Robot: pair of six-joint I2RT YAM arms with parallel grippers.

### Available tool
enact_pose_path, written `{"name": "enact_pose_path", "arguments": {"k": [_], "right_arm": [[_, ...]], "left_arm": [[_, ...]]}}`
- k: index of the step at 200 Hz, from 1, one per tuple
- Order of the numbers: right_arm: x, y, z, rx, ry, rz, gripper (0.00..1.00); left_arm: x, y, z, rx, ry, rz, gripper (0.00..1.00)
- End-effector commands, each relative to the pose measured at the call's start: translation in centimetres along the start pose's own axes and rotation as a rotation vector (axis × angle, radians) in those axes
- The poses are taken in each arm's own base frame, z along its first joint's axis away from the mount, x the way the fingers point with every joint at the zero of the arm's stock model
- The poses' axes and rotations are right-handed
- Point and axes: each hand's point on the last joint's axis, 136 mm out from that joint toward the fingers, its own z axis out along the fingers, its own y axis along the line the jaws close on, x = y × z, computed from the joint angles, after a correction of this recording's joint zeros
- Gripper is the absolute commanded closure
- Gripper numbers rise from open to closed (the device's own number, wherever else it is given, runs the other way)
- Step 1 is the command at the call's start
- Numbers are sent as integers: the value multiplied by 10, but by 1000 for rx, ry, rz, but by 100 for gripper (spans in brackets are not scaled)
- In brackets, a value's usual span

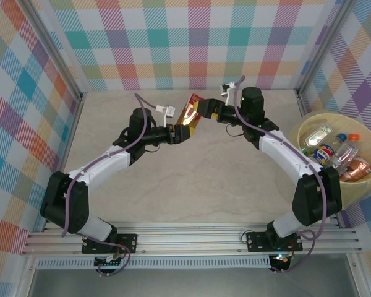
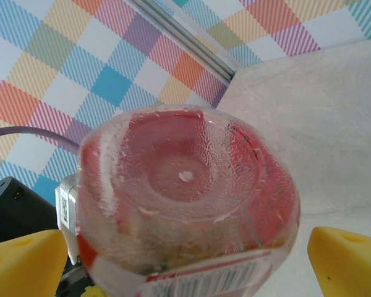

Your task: Put the plastic bottles in the bin

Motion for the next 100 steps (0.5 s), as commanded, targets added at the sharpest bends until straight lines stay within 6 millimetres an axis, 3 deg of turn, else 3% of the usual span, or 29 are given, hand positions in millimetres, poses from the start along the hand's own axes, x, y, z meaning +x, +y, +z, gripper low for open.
{"name": "enact_pose_path", "arguments": {"k": [1, 48, 80, 100], "right_arm": [[-9, 25, -8, -65, -43, -77, 0], [-5, 58, -10, -222, -19, -144, 0], [-9, 62, -8, -223, -35, -152, 0], [-8, 64, -5, -224, -25, -153, 8]], "left_arm": [[-10, -48, -9, 168, -19, 61, 48], [-11, -62, -9, 241, 13, 51, 48], [-11, -65, -9, 253, 21, 52, 48], [-11, -63, -6, 245, 29, 48, 48]]}}
